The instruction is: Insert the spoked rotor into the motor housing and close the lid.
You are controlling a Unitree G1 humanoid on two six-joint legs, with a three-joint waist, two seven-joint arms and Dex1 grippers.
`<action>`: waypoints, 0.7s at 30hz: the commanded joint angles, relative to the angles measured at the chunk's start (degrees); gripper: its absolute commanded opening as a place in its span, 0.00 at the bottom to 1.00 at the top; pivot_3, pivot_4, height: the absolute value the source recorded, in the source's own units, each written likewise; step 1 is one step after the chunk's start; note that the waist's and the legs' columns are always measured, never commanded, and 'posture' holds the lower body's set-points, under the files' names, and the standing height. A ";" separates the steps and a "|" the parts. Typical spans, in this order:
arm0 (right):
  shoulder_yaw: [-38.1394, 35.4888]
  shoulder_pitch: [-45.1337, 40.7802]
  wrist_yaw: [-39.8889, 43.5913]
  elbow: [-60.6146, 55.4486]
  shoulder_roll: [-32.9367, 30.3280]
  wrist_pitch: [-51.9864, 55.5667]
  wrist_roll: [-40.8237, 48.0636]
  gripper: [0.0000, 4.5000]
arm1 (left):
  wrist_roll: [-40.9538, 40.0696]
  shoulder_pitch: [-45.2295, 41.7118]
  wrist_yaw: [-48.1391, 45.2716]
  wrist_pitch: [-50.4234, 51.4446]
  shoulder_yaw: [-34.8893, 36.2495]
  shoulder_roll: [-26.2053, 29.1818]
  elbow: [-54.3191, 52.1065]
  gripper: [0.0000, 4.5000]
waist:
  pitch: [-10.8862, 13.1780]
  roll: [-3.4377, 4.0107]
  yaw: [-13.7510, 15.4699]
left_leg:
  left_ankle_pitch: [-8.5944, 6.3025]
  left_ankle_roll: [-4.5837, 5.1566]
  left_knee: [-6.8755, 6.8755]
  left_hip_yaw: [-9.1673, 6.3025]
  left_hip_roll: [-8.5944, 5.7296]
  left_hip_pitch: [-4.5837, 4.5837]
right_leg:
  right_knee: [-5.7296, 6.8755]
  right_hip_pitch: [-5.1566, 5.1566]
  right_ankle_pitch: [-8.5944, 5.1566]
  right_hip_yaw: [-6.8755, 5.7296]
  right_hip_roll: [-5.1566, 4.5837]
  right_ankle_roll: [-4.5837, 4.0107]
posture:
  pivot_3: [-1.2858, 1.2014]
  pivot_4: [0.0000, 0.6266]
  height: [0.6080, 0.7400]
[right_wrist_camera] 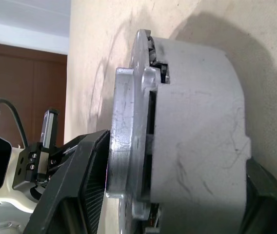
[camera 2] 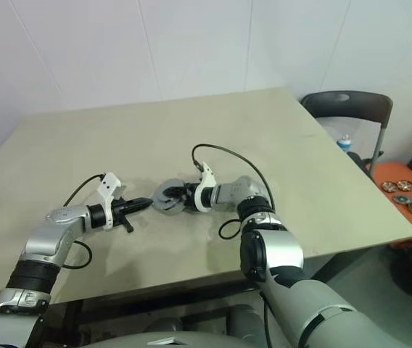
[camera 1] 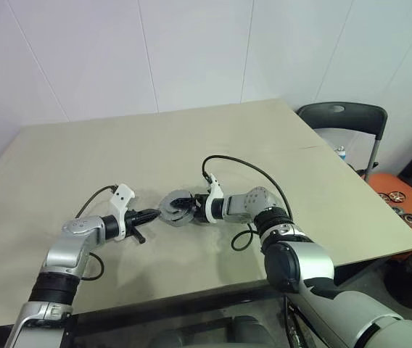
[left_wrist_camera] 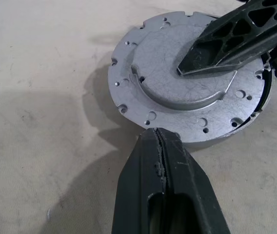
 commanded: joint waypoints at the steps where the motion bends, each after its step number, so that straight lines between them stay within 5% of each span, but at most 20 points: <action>1: -0.15 1.05 -2.39 0.88 -0.91 -1.88 -0.68 0.57 | -0.99 0.34 0.29 0.47 1.75 0.57 -1.38 0.00 | 0.00 0.00 0.02 | 0.00 0.00 0.00 0.00 0.00 0.00 | 0.00 0.00 0.00 0.00 0.00 0.00 | 0.52 0.00 1.00; 4: -0.83 1.31 -1.80 1.19 -1.03 -2.00 0.55 0.49 | -2.27 0.10 0.84 1.09 3.49 0.32 -1.50 0.00 | 0.00 -0.01 0.23 | 0.00 0.00 0.01 -0.02 0.00 0.01 | 0.01 0.03 0.00 -0.02 0.00 0.00 | 0.52 0.00 1.00; 21: -7.51 0.38 2.35 -0.10 0.38 -0.74 9.16 0.49 | -10.00 1.09 5.63 5.56 12.69 -0.53 -3.63 0.00 | 0.03 0.02 -0.06 | 0.00 0.00 0.01 -0.03 0.01 -0.39 | -0.01 -0.35 0.01 -0.02 0.00 -0.01 | 0.52 0.00 1.00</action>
